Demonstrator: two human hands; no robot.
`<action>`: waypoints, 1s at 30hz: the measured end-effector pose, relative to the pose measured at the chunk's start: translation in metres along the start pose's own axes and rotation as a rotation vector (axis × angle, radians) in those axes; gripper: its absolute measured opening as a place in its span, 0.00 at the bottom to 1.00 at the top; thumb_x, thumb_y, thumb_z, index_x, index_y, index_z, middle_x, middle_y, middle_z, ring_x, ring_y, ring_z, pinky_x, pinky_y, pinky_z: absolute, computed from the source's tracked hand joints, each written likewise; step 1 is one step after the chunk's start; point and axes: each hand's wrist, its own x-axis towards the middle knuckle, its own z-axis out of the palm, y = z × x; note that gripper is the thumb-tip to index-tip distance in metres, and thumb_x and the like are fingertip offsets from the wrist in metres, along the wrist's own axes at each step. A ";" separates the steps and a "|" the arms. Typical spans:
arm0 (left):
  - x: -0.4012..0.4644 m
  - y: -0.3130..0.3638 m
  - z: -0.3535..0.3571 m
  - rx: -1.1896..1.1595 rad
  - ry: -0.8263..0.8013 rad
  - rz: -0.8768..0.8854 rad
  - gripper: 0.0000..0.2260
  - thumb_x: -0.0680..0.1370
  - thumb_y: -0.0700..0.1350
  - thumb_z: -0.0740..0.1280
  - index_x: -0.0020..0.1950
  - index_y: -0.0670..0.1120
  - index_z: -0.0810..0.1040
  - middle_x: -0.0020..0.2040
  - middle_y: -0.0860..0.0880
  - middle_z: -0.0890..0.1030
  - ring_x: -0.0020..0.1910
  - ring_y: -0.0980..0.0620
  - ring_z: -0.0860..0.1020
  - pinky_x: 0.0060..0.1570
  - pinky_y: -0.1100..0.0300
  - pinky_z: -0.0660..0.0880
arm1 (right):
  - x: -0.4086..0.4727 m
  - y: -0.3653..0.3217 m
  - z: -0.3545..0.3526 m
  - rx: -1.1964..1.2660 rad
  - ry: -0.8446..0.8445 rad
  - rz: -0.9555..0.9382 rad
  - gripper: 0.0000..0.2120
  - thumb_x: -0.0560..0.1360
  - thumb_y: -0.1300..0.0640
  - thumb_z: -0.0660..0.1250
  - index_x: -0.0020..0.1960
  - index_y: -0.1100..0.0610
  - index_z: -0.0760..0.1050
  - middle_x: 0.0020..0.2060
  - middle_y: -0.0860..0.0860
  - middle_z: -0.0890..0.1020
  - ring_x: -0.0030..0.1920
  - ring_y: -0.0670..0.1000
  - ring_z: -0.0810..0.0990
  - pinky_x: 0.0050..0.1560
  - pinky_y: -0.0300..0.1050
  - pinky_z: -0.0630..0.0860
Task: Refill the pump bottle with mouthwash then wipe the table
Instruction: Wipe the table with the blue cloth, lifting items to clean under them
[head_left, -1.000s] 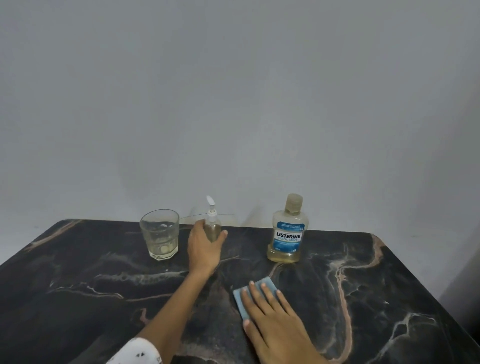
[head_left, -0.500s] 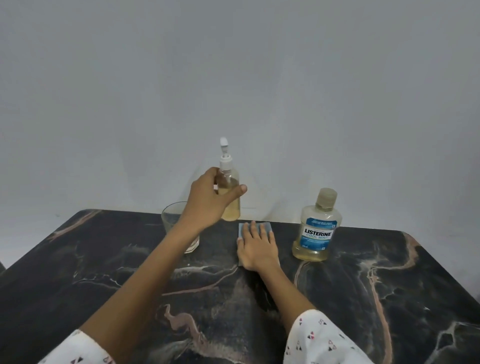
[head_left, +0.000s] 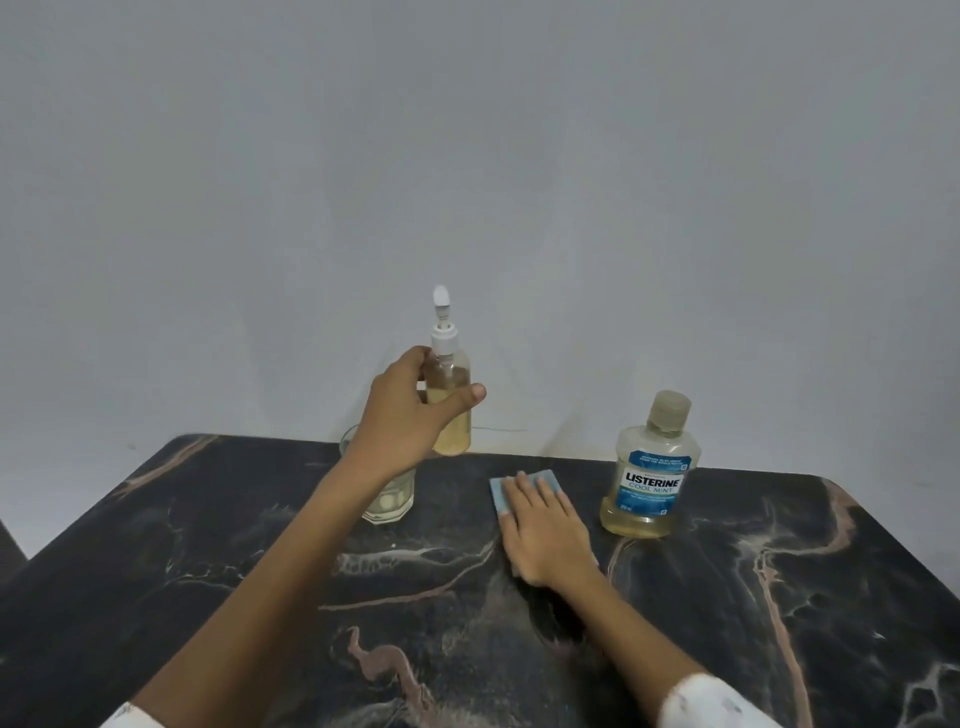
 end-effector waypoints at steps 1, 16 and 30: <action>0.000 0.001 -0.001 0.002 -0.004 0.005 0.13 0.73 0.49 0.72 0.53 0.47 0.73 0.51 0.54 0.78 0.49 0.55 0.77 0.40 0.72 0.70 | 0.015 -0.007 0.002 0.010 -0.004 0.053 0.25 0.83 0.48 0.44 0.78 0.54 0.48 0.78 0.51 0.50 0.77 0.52 0.47 0.75 0.49 0.42; -0.005 -0.011 -0.002 -0.038 -0.013 -0.011 0.13 0.74 0.48 0.71 0.54 0.49 0.71 0.46 0.61 0.76 0.45 0.65 0.75 0.42 0.70 0.69 | -0.023 -0.001 0.009 0.001 0.059 -0.026 0.27 0.82 0.44 0.42 0.78 0.50 0.48 0.78 0.47 0.50 0.77 0.49 0.44 0.74 0.45 0.38; -0.027 -0.011 0.004 -0.039 -0.074 -0.002 0.14 0.74 0.47 0.71 0.56 0.49 0.71 0.48 0.58 0.76 0.46 0.62 0.74 0.43 0.71 0.67 | -0.093 -0.013 0.009 0.025 -0.049 -0.402 0.25 0.82 0.46 0.44 0.78 0.45 0.47 0.77 0.42 0.49 0.76 0.45 0.40 0.71 0.40 0.31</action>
